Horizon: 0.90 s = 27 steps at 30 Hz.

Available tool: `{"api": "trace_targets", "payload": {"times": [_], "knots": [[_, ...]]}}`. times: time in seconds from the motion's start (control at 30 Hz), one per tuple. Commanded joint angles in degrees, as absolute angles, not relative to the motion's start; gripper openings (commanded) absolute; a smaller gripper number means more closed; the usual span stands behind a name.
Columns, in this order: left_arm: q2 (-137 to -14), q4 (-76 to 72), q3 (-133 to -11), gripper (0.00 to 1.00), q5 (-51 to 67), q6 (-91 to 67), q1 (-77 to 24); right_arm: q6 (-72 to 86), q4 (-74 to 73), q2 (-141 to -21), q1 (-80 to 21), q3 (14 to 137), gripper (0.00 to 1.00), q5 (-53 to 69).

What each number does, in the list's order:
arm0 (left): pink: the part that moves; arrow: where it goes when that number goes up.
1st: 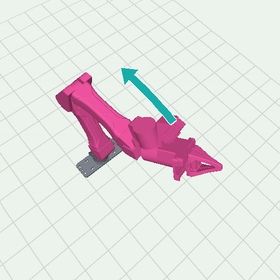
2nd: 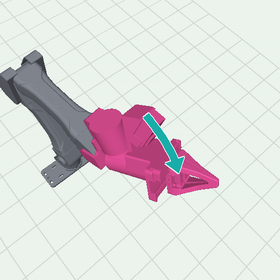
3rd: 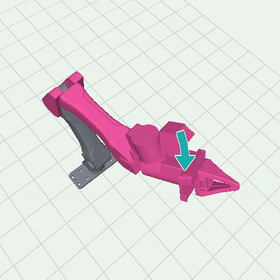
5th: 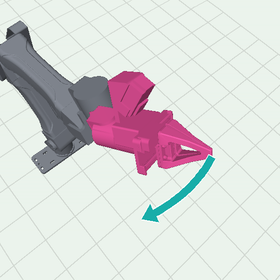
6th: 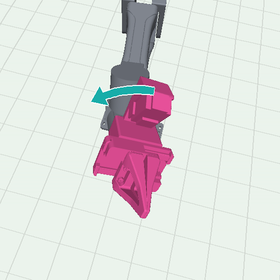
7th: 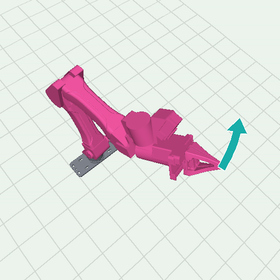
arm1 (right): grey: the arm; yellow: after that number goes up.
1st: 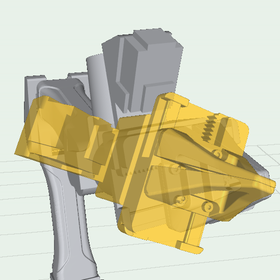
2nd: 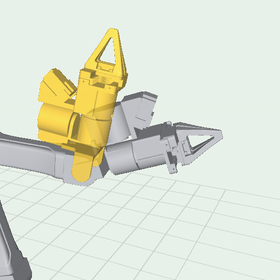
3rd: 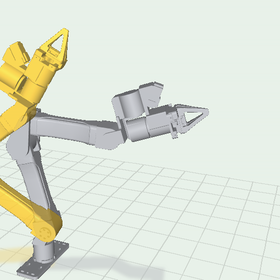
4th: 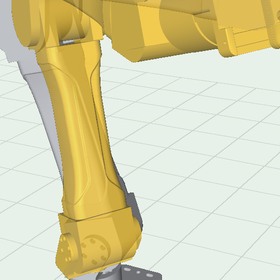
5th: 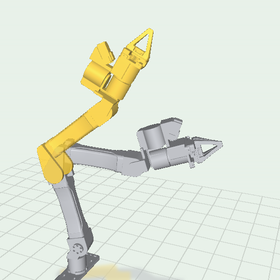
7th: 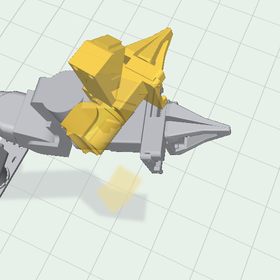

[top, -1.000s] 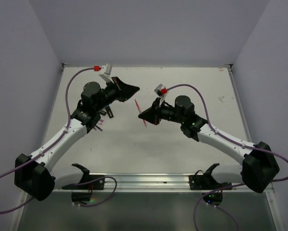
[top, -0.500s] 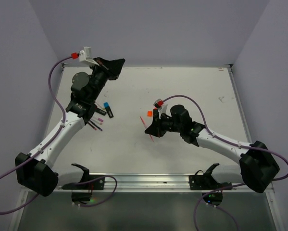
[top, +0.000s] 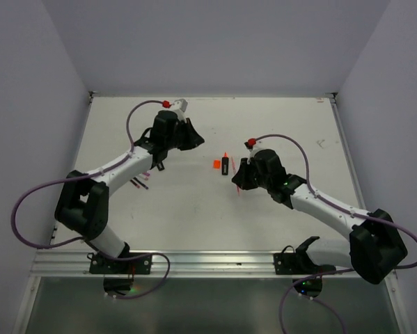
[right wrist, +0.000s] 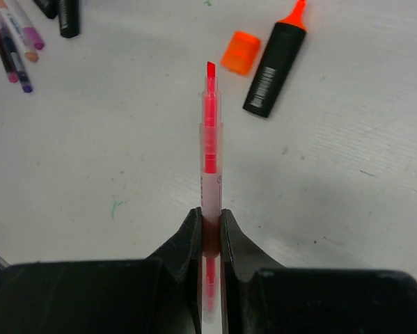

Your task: Open the pen caps

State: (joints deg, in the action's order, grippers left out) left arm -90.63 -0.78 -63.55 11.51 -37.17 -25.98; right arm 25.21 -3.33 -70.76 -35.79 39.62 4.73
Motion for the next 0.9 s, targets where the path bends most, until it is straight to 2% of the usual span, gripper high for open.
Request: {"api": "trace_targets", "payload": {"times": [0.0,0.4,0.63,0.87], "knots": [[-94.2,3.3,-65.6,0.0,13.9,-35.1,-30.3,29.0,-6.7,-70.6,-33.4,40.8,0.0,-1.3],[-110.8,1.4,-76.0,0.06,11.9,-39.4,-40.5,30.4,-5.9,-79.6,-27.9,43.7,0.0,-2.0],[-118.4,1.8,-82.5,0.1,9.8,-40.2,-42.5,30.9,-5.1,-86.7,-25.1,46.8,0.0,-1.3],[-120.8,2.8,-83.8,0.15,6.6,-40.4,-42.5,29.7,-4.9,-93.2,-22.7,50.4,0.0,2.2]]}}
